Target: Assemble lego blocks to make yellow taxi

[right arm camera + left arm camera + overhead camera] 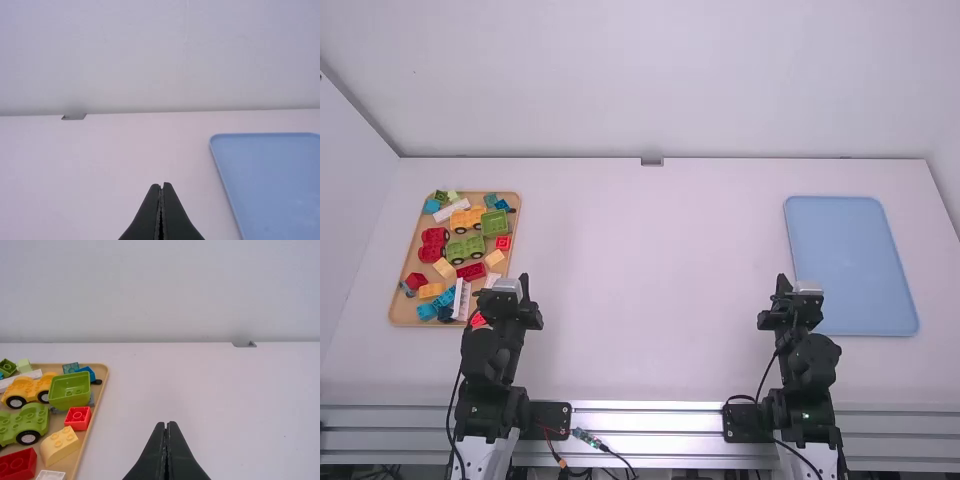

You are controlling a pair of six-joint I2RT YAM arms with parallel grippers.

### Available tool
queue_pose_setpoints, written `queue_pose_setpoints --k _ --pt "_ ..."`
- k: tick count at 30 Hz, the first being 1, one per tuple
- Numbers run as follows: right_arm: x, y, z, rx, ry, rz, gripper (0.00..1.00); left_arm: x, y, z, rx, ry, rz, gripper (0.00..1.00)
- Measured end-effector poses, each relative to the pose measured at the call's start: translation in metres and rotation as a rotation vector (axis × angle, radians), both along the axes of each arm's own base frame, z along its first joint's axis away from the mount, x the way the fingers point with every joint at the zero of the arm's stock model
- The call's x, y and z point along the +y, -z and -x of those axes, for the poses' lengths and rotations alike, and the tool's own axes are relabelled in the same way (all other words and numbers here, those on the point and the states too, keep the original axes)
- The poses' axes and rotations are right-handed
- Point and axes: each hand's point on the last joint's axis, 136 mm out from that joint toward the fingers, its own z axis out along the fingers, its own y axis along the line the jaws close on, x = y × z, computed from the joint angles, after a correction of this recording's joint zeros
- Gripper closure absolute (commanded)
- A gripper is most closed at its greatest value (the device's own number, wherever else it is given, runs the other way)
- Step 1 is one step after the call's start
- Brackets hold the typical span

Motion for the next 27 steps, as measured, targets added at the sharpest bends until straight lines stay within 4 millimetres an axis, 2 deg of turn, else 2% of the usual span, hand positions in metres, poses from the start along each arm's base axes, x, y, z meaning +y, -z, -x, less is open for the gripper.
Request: queue_pose_setpoints --k 10,27 --pt "0.002 -0.009 -0.003 -0.017 -0.020 -0.004 0.92 0.003 -0.009 -0.003 -0.015 -0.007 0.021 0.92" --pt "0.011 -0.077 -0.006 -0.151 -0.077 -0.029 0.79 0.004 -0.087 -0.008 -0.173 -0.007 -0.007 0.77"
